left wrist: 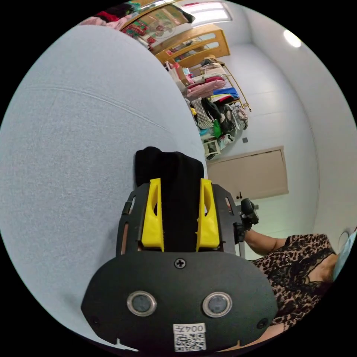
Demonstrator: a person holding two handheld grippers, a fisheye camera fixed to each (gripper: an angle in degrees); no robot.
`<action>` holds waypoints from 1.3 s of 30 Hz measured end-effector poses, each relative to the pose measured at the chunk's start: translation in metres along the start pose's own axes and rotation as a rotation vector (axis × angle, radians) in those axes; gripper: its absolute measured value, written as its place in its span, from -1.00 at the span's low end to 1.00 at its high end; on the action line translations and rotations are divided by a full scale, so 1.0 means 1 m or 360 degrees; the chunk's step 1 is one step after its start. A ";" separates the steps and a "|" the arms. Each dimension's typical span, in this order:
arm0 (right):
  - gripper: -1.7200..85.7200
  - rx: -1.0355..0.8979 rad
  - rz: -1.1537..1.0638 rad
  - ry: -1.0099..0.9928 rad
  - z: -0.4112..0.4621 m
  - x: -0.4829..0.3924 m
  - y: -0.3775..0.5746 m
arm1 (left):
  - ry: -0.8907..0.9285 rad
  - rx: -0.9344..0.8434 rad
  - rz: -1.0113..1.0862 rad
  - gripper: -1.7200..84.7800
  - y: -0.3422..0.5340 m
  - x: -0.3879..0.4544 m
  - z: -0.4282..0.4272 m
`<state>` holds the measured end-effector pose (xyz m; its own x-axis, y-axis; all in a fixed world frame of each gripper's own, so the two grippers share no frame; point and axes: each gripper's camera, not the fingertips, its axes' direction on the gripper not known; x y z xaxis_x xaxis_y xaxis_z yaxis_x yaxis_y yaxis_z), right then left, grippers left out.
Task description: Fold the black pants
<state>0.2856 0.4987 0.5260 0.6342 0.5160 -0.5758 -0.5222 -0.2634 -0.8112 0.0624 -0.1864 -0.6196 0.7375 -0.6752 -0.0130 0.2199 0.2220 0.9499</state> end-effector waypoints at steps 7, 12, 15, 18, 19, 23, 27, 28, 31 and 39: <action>-0.73 0.0003 0.0010 -0.0014 0.004 0.000 -0.003 | -0.0214 0.0331 0.0112 -0.65 0.023 0.050 0.026; -0.73 -0.0012 0.0001 -0.0010 0.007 0.000 -0.006 | -0.0314 0.0403 0.0102 -0.66 0.015 0.060 0.029; -0.73 -0.0019 0.0001 -0.0007 0.009 -0.001 -0.007 | -0.0337 0.0427 0.0095 -0.66 -0.001 0.060 0.013; -0.73 -0.0020 0.0003 -0.0003 0.011 -0.001 -0.008 | -0.0401 0.0403 0.0155 -0.66 -0.020 0.067 0.003; -0.73 -0.0018 0.0004 -0.0003 0.011 -0.001 -0.008 | -0.0401 0.0333 0.0191 -0.66 -0.028 0.071 0.006; -0.73 -0.0003 0.0010 -0.0003 0.014 -0.001 -0.007 | -0.0364 0.0153 0.0177 -0.67 -0.047 0.076 0.019; -0.73 -0.0003 0.0003 0.0003 0.018 -0.001 -0.006 | -0.0332 0.0109 0.0135 -0.68 -0.066 0.084 0.020; -0.73 -0.0004 0.0001 0.0001 0.018 -0.001 -0.006 | -0.0274 0.0062 0.0111 -0.68 -0.076 0.082 0.021; -0.73 -0.0010 0.0008 -0.0016 0.021 0.001 -0.006 | 0.0008 -0.0053 0.0011 -0.70 -0.106 0.072 0.022; -0.76 0.0026 -0.0004 -0.0054 0.028 0.005 0.000 | -0.0165 -0.0222 0.0092 -0.89 -0.145 0.102 0.024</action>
<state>0.2723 0.5243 0.5262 0.6160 0.5441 -0.5696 -0.5300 -0.2487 -0.8107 0.0899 -0.3043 -0.7508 0.6835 -0.7256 0.0796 0.2705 0.3531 0.8956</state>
